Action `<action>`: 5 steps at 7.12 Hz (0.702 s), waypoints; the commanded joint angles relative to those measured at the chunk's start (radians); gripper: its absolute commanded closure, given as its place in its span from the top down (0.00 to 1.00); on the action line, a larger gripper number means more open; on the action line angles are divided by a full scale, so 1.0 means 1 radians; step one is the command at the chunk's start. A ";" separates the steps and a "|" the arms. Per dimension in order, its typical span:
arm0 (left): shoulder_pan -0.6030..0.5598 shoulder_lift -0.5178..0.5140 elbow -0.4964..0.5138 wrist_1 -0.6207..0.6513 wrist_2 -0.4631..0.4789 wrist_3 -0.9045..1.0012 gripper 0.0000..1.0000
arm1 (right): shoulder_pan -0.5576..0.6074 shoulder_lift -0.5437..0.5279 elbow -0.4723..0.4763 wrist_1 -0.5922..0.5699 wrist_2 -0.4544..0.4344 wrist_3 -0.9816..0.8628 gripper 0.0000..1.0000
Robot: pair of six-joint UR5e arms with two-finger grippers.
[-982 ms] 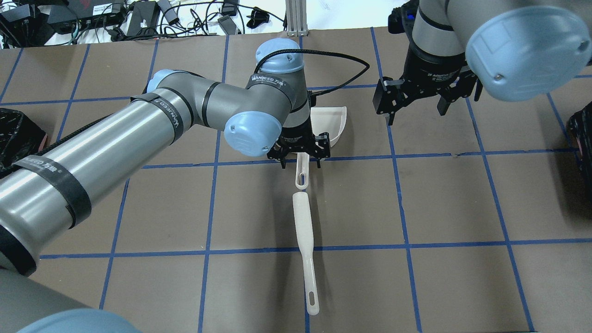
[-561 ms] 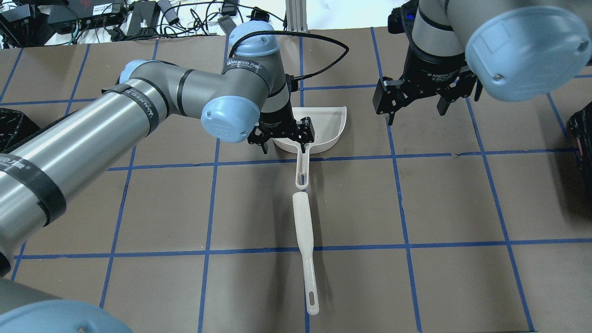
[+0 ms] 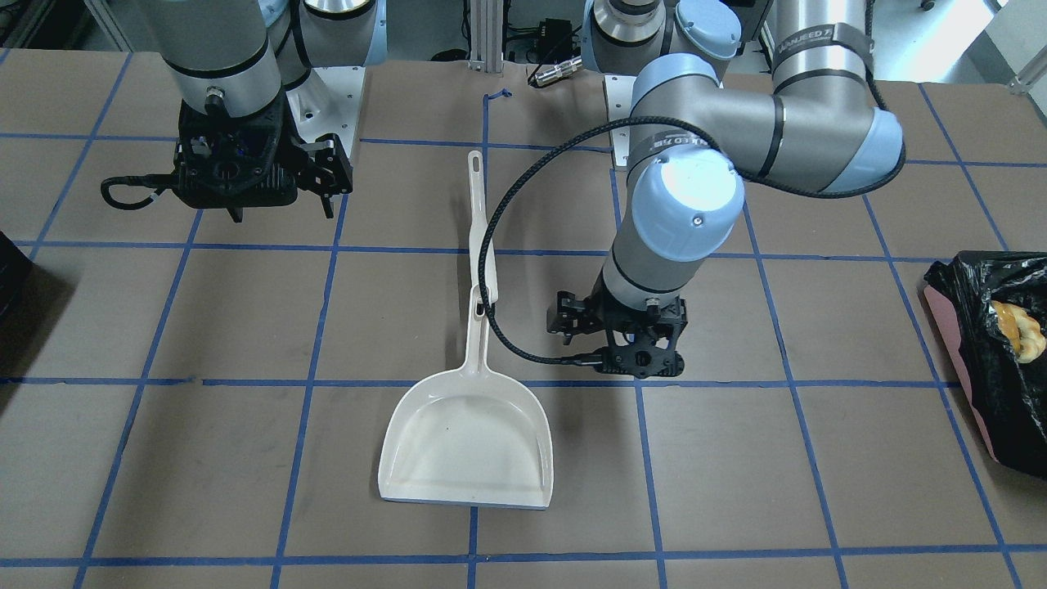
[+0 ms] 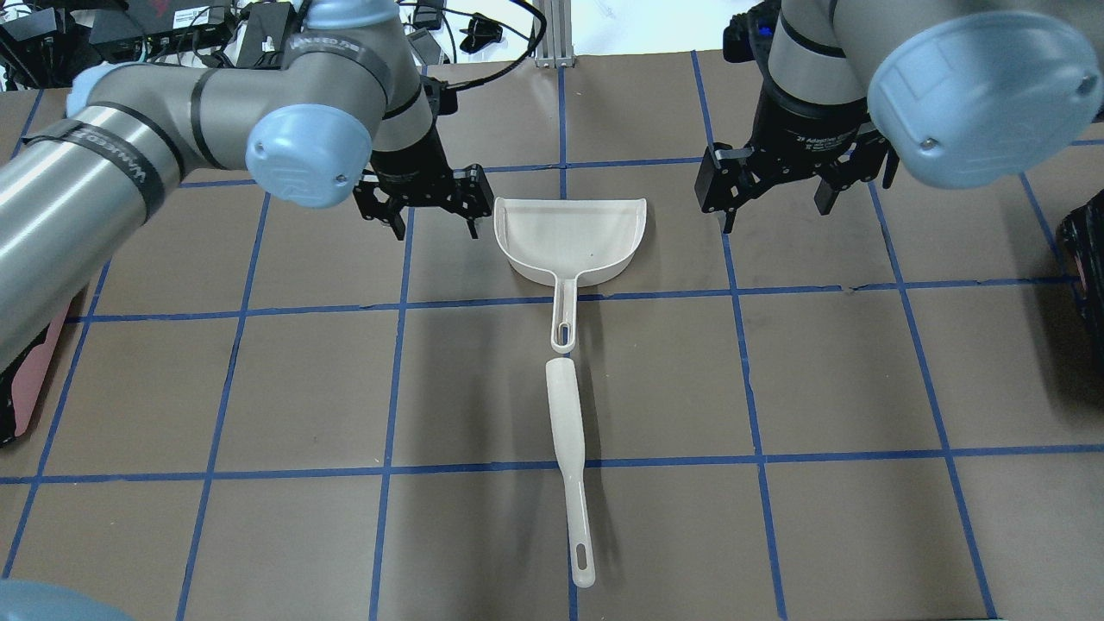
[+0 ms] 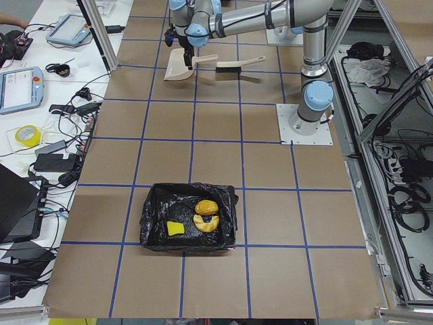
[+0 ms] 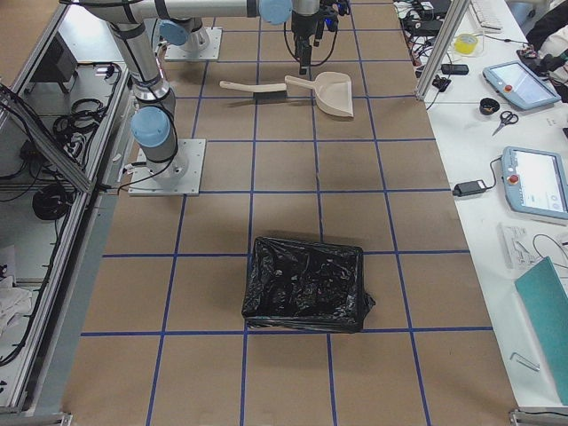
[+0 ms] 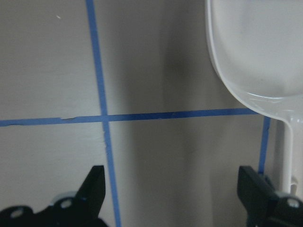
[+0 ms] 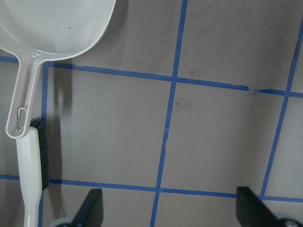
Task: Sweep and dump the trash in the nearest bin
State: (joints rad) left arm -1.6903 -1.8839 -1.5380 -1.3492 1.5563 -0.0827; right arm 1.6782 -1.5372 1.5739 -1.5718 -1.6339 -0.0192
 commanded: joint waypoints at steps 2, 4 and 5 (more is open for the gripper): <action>0.095 0.119 0.129 -0.151 0.033 0.093 1.00 | 0.000 0.002 0.000 -0.007 0.003 -0.001 1.00; 0.139 0.167 0.107 -0.165 0.041 0.123 1.00 | 0.000 0.003 0.000 -0.008 0.002 -0.001 1.00; 0.135 0.190 0.083 -0.162 0.044 0.121 1.00 | 0.000 0.003 0.000 -0.011 0.005 -0.001 1.00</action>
State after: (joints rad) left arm -1.5609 -1.7252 -1.4335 -1.5079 1.5965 0.0321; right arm 1.6782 -1.5346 1.5738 -1.5803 -1.6303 -0.0200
